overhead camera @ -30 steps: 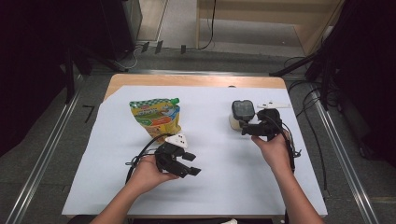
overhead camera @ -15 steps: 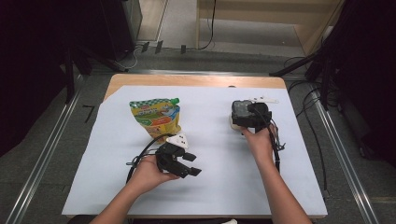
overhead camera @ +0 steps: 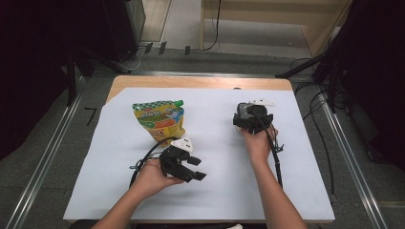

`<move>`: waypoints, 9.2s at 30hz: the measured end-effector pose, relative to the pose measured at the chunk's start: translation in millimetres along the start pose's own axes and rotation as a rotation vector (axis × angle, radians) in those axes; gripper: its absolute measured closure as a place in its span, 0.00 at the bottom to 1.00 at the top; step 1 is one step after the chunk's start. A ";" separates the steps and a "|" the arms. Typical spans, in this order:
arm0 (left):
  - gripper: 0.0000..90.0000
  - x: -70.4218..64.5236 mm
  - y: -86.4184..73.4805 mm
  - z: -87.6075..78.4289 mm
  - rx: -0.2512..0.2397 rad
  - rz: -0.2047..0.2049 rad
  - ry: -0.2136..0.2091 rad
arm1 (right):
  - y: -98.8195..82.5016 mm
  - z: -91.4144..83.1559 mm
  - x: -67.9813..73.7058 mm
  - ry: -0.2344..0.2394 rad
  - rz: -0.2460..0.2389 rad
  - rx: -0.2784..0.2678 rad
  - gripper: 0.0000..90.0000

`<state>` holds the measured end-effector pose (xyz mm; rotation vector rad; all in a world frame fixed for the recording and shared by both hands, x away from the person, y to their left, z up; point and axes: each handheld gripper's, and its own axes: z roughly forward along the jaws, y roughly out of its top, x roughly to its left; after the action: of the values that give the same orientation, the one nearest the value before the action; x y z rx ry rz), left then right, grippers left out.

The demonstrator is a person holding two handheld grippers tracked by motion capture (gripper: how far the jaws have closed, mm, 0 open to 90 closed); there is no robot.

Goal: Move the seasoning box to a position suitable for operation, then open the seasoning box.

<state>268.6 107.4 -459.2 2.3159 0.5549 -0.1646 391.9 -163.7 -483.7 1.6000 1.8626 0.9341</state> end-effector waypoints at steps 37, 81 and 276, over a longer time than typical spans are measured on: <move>0.46 6.0 -1.4 -1.2 0.000 -0.020 0.002 | -4.4 -4.4 -7.6 0.045 -0.020 -0.018 0.18; 0.46 21.8 -6.7 -16.4 -0.013 -0.066 0.038 | -59.8 -78.3 35.1 0.402 -0.291 0.019 0.18; 0.22 31.8 57.9 25.7 0.022 0.169 0.006 | -62.7 -99.6 -35.0 0.488 -0.196 0.155 1.00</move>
<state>323.6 63.7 -449.6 2.3727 0.3597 -0.0841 283.3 -219.6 -470.9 1.3179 2.4241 1.1924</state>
